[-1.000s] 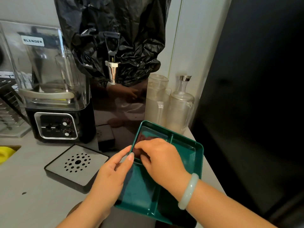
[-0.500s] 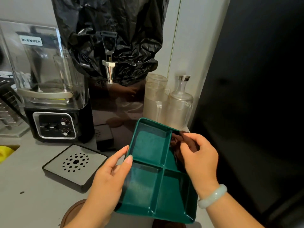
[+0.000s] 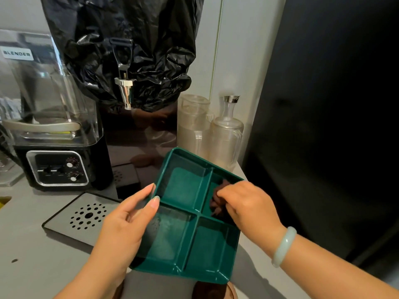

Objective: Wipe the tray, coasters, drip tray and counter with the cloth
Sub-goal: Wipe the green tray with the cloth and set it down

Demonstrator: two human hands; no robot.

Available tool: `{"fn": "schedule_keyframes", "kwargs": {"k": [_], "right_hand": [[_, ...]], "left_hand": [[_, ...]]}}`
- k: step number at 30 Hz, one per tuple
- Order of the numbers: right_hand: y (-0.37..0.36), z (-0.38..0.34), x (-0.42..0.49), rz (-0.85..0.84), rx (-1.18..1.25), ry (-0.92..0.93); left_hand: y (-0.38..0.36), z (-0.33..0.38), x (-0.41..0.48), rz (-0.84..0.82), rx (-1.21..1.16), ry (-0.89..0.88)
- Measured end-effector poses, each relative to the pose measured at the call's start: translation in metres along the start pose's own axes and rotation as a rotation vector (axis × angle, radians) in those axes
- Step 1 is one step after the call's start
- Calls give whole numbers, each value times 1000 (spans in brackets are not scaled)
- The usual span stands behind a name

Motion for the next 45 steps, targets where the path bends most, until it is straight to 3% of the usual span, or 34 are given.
{"fn": "schedule_keyframes", "kwargs": {"k": [3, 9, 12, 15, 18, 22, 26, 28, 30, 33, 37, 39, 41, 42, 43, 45], "right_hand": [[6, 3, 12, 98, -74, -51], [-24, 5, 5, -147, -197, -185], [-38, 8, -2, -262, -82, -214], [-48, 29, -7, -350, 108, -412], [-55, 43, -12, -384, 387, -585], [-54, 49, -17, -274, 818, -756], [-61, 50, -41, -94, 1751, -944], [-56, 61, -63, 34, 1933, -969], [-49, 84, -94, 161, 1792, -1013], [-33, 116, -147, 175, 1078, -994], [-37, 89, -170, -77, 419, -526], [-71, 62, -176, -365, 402, -290], [-104, 40, -194, -716, 427, -204], [-108, 40, -197, -779, 483, -230], [-103, 45, -194, -720, 557, -289], [-66, 71, -176, -327, 648, -474]], "left_hand": [[-3, 4, -1, 9, 16, -1], [-1, 6, -3, 97, -75, -66], [-4, -4, -3, 144, -159, -30], [-8, -4, -2, 135, -173, -30], [-13, -6, -1, 108, -167, -34], [-15, -14, 2, 100, -173, -16], [-16, -22, 5, 87, -192, 8], [-11, -27, 7, 110, -210, 24], [-6, -34, 9, 132, -238, 57], [0, -45, 10, 160, -289, 98], [2, -57, 7, 188, -331, 147], [-1, -61, 5, 187, -348, 171], [-4, -64, 3, 170, -362, 184], [-7, -65, 4, 158, -367, 186], [-10, -66, 3, 147, -374, 191], [-18, -70, 3, 136, -395, 207]]}}
Point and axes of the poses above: each hand's wrist, its own x-axis towards the middle knuckle, its own y-axis out of the back of the hand, z = x × y, the point moved 9 cm from there along x, towards the middle knuckle, and after that the axes turned 1 degree about -z, right-handed, at the moved point
